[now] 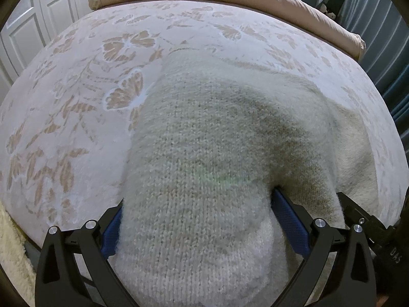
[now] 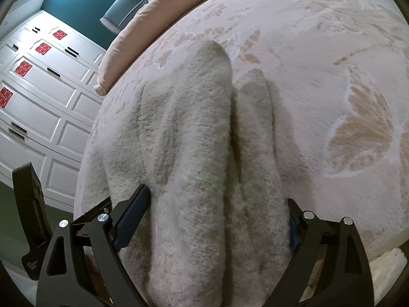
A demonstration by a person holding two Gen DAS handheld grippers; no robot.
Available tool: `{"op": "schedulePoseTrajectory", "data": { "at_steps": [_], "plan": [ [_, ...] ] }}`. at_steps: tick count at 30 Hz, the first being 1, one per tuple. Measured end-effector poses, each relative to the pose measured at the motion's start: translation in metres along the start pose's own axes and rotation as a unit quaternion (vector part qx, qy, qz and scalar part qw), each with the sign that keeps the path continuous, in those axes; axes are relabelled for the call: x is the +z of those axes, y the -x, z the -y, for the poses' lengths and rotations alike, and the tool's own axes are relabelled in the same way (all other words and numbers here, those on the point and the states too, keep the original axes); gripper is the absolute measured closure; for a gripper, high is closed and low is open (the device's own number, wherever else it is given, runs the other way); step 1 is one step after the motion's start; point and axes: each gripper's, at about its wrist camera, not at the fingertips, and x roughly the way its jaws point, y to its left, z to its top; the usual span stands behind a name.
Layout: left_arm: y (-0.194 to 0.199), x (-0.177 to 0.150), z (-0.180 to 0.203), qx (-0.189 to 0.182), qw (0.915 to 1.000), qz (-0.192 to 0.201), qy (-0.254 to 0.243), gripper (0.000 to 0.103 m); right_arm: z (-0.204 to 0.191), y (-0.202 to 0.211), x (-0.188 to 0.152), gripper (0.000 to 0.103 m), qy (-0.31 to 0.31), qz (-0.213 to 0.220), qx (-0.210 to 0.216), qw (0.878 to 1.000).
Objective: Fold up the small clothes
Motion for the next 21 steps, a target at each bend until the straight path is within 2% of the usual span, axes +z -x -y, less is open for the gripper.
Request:
{"op": "schedulePoseTrajectory", "data": {
  "at_steps": [11,15,18,21],
  "plan": [
    [-0.005,0.001,0.000,-0.004,0.9999,0.011,-0.007,0.005,-0.004,-0.007,0.002,0.017,0.004,0.004,0.012,1.000],
    [-0.003,0.004,-0.004,-0.018,0.9998,-0.006,0.002,0.005,0.001,-0.005,0.003,0.038,-0.011,0.004,0.024,1.000],
    [0.001,0.007,-0.006,-0.046,0.9985,-0.030,0.007,0.006,0.009,-0.001,0.005,0.057,-0.044,-0.001,0.046,0.998],
    [0.011,0.007,-0.009,-0.085,0.9952,-0.049,0.003,0.019,0.008,0.013,0.001,0.067,-0.073,-0.002,0.057,0.996]
  ]
}}
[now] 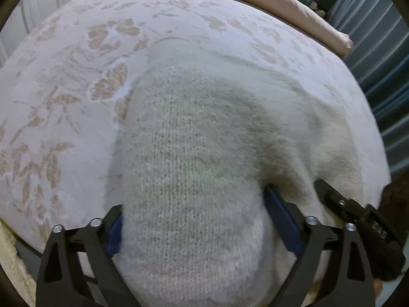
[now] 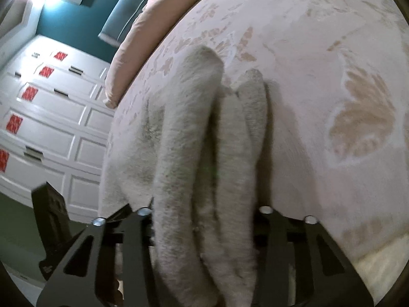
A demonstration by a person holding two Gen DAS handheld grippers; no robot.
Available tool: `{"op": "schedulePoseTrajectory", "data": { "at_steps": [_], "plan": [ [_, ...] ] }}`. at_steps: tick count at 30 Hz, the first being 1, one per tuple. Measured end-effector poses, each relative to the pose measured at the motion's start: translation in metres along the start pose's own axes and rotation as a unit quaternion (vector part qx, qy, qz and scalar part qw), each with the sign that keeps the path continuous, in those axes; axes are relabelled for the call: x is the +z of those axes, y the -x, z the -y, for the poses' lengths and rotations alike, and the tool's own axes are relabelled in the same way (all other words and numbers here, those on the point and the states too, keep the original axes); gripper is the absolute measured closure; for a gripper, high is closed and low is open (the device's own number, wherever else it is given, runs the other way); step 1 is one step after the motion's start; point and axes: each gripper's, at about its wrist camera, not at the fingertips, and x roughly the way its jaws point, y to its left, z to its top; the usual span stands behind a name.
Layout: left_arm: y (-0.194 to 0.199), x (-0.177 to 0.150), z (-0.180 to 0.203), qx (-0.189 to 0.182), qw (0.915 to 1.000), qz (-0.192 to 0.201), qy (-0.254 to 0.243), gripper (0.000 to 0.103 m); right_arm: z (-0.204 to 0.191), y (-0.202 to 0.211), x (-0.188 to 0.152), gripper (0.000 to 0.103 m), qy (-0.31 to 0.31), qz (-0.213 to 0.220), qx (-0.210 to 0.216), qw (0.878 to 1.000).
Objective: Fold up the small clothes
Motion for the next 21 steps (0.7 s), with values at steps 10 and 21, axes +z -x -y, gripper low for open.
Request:
{"op": "schedulePoseTrajectory", "data": {
  "at_steps": [10,21],
  "plan": [
    [0.039,-0.037,0.002,-0.121,0.9908,-0.057,-0.020,0.057,-0.033,0.082,-0.045,0.070,0.007,0.038,-0.017,0.999],
    [0.133,-0.037,0.004,-0.208,0.9765,0.034,-0.047,0.061,-0.125,0.153,-0.063,0.070,0.095,0.126,-0.008,0.987]
  ]
}}
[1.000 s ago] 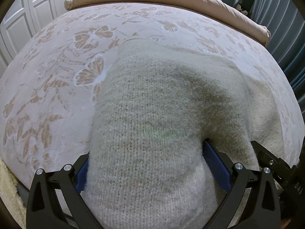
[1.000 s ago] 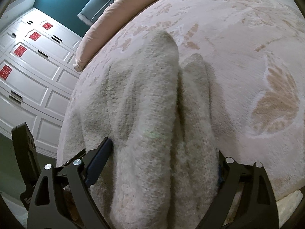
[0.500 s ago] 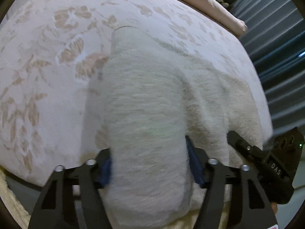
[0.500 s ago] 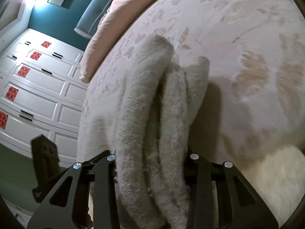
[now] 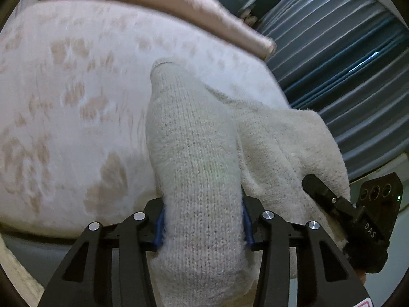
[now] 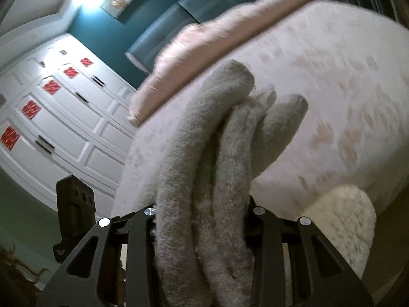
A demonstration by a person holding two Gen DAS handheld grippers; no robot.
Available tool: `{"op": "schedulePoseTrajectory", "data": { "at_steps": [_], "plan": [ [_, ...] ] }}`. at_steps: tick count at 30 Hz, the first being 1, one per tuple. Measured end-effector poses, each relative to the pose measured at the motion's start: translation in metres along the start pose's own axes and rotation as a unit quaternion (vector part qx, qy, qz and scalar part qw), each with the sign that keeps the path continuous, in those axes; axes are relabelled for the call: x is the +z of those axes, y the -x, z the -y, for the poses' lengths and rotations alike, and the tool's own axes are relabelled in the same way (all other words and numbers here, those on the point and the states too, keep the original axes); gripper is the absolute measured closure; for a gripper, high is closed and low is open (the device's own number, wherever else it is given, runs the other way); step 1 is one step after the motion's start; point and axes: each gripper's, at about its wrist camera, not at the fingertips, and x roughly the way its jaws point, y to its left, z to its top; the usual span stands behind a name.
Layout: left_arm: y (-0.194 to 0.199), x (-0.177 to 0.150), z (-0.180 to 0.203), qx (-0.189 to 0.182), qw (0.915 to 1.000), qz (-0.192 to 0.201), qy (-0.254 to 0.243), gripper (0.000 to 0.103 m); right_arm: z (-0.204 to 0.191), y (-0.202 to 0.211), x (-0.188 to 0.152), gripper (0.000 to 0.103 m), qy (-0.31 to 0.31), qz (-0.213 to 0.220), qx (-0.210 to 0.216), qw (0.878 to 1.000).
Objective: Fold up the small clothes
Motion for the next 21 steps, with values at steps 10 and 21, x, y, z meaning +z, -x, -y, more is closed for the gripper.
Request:
{"op": "schedulePoseTrajectory", "data": {
  "at_steps": [10,21],
  "plan": [
    [0.125,0.080,-0.023,0.017,0.9860,0.160,-0.044,0.061,-0.122,-0.034,0.044,0.070,0.081,0.071,0.125,0.986],
    [0.069,0.129,-0.184,0.190,0.9749,0.117,0.001,0.052,-0.094,-0.253,0.035,0.062,0.087,-0.056,-0.068,0.992]
  ]
}}
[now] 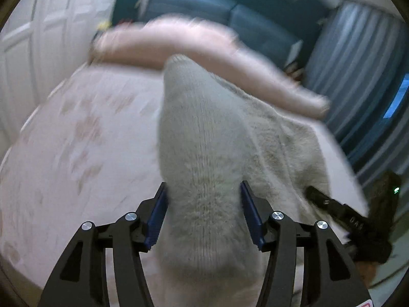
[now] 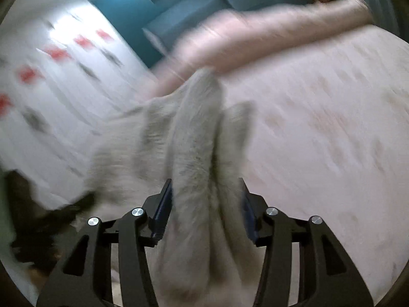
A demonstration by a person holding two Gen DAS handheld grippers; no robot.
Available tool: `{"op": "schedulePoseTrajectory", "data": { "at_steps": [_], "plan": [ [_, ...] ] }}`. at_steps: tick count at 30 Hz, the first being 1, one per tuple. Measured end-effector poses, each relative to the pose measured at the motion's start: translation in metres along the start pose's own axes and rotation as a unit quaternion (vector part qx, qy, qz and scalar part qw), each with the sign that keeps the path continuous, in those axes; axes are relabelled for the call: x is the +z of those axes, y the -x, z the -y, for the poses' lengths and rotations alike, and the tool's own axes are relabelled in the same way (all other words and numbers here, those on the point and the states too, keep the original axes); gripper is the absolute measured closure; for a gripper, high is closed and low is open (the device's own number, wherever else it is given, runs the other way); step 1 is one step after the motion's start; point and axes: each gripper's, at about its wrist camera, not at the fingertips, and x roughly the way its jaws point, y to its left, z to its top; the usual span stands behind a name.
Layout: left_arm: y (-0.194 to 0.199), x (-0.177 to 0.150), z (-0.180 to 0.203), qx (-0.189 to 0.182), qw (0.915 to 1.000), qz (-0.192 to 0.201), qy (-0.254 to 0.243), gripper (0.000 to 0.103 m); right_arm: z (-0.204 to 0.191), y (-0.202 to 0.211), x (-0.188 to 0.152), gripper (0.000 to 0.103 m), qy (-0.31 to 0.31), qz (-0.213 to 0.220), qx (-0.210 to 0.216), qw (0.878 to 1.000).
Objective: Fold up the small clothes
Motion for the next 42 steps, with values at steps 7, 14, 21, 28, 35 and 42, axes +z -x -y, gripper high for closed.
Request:
{"op": "schedulePoseTrajectory", "data": {
  "at_steps": [7,14,21,28,35,42],
  "plan": [
    [-0.018,-0.057,-0.047,0.038,0.9978,-0.045,0.033,0.059,0.025,-0.001,-0.044,0.066,-0.013,-0.041,-0.032,0.999],
    [-0.020,-0.046,-0.008,0.051,0.9983,-0.026,-0.012,0.056,-0.040,-0.019,-0.033,0.067,0.091,-0.037,-0.040,0.994],
    [-0.069,-0.078,-0.031,0.090,0.9915,-0.092,0.014,0.048,-0.013,-0.070,-0.080,0.062,0.130,-0.100,-0.119,0.979],
    [-0.051,-0.070,-0.035,0.056,0.9953,-0.069,0.038,0.047,-0.010,-0.056,-0.050,0.054,0.073,-0.101,-0.068,0.990],
    [-0.063,-0.027,-0.071,-0.017,0.9891,-0.048,0.138,0.024,0.008,-0.102,-0.011,0.034,0.013,-0.105,-0.061,0.993],
    [-0.120,-0.026,-0.084,-0.088,0.9726,-0.093,0.194,0.034,0.012,-0.143,-0.003,0.069,-0.029,-0.146,0.006,0.989]
  ]
}}
